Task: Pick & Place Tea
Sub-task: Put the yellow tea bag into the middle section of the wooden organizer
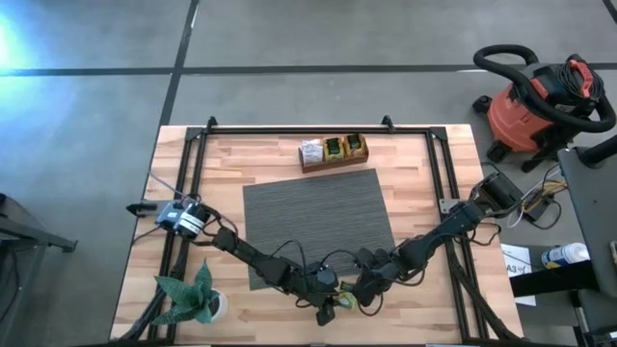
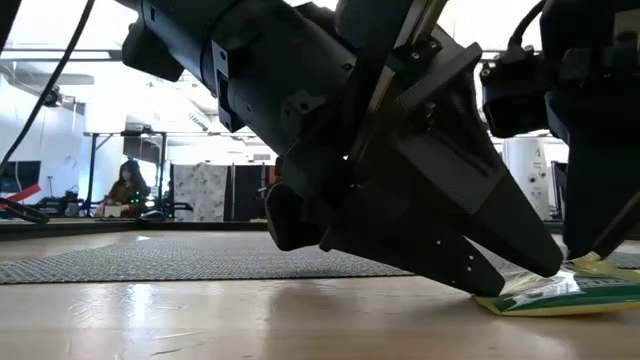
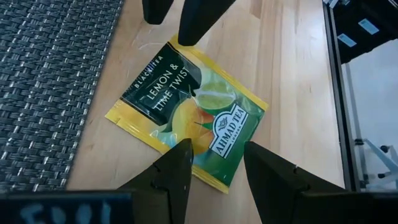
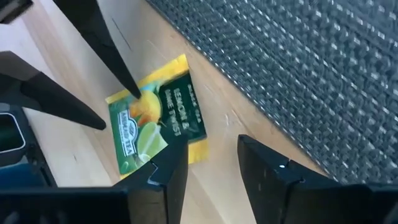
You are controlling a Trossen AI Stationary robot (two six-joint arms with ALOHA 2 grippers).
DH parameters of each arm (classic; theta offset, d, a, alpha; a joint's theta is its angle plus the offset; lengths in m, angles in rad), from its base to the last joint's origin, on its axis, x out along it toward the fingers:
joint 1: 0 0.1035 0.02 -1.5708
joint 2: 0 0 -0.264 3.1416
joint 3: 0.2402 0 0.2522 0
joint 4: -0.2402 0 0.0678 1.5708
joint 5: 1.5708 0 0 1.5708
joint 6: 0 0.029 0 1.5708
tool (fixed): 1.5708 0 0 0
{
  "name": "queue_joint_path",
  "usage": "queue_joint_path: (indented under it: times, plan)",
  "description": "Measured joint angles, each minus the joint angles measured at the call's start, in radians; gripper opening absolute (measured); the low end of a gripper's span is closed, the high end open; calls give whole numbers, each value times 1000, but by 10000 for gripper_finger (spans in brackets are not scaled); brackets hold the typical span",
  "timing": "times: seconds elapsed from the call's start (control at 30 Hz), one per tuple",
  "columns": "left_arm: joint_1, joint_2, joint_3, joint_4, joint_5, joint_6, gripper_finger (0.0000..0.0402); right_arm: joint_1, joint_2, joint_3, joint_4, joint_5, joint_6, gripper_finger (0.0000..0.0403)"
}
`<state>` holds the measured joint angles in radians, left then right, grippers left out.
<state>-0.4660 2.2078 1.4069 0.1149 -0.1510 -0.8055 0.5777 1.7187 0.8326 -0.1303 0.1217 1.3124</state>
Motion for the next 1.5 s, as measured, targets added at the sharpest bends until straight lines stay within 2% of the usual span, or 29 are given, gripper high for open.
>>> queue_joint_path:
  times: [0.4, 0.73, 1.1, 1.33, 1.5]
  plan:
    - [8, 0, -2, -6, -34, 34, 151, -10, 0, -66, 193, -25, 77, 127]
    - [32, 2, -4, 12, -54, 46, 151, -19, 0, -67, 212, -25, 41, 100]
    - [27, 3, -5, 25, -64, 44, 151, -20, 0, -67, 122, -18, 32, 14]
    - [26, -5, -5, 27, -58, 43, 151, -15, -7, -67, 122, -66, -18, 8]
    - [26, -46, -8, -5, -50, 40, 151, -1, -49, -66, 115, -54, -66, 8]
